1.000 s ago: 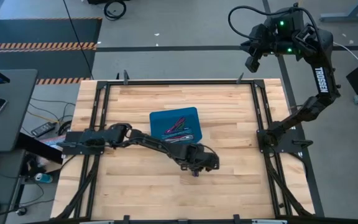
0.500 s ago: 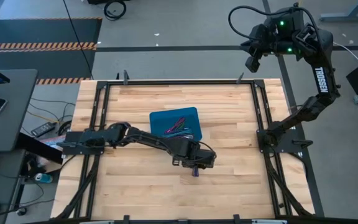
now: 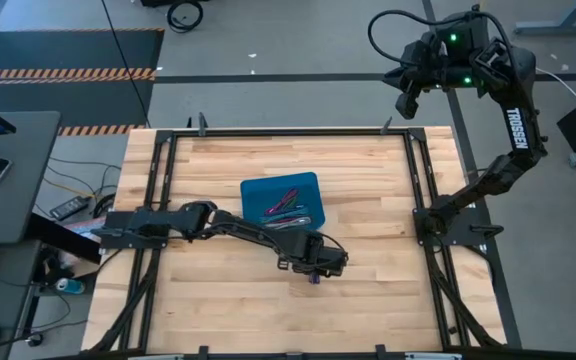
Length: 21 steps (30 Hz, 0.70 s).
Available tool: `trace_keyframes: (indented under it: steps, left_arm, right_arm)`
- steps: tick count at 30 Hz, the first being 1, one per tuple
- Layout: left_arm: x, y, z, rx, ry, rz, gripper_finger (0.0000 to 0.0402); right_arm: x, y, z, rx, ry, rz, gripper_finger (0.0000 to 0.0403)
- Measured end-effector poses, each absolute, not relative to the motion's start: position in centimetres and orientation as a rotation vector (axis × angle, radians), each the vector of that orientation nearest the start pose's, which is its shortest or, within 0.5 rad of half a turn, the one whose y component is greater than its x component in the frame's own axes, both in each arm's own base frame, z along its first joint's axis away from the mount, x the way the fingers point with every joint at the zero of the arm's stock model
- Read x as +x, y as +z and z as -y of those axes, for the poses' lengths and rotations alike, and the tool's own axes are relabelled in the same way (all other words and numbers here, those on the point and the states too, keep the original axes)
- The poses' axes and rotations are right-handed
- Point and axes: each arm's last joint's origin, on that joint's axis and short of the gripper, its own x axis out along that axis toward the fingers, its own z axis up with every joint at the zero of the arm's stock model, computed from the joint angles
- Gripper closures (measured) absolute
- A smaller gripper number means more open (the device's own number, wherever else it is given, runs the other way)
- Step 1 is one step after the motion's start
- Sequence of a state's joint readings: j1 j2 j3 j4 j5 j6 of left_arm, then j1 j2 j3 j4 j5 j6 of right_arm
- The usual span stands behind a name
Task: Pick and place USB-C Cables
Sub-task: Put the black purple charger cable into the blue bin
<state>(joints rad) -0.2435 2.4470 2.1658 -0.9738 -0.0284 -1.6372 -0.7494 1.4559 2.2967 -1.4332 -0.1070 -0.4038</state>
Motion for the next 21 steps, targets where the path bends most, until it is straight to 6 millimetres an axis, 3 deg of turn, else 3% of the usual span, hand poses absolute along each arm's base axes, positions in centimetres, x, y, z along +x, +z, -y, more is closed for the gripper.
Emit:
trace_keyframes:
  steps: [9, 13, 16, 21]
  left_arm:
    - [49.9, 14.6, 12.4, -1.238, 0.826, -1.059, 0.0258]
    - [50.0, 14.5, 12.5, -1.240, 0.815, -1.059, 0.0264]
    - [49.9, 14.4, 12.5, -1.220, 0.812, -1.076, 0.0295]
    - [49.8, 15.2, 12.5, -1.172, 0.766, -1.086, 0.0383]
  right_arm:
    - [14.0, 53.4, 12.6, -0.129, -0.499, -0.663, 0.0347]
    - [14.0, 53.4, 12.6, -0.129, -0.498, -0.664, 0.0347]
    - [14.0, 53.4, 12.6, -0.129, -0.498, -0.664, 0.0347]
    - [14.0, 53.4, 12.6, -0.134, -0.497, -0.665, 0.0347]
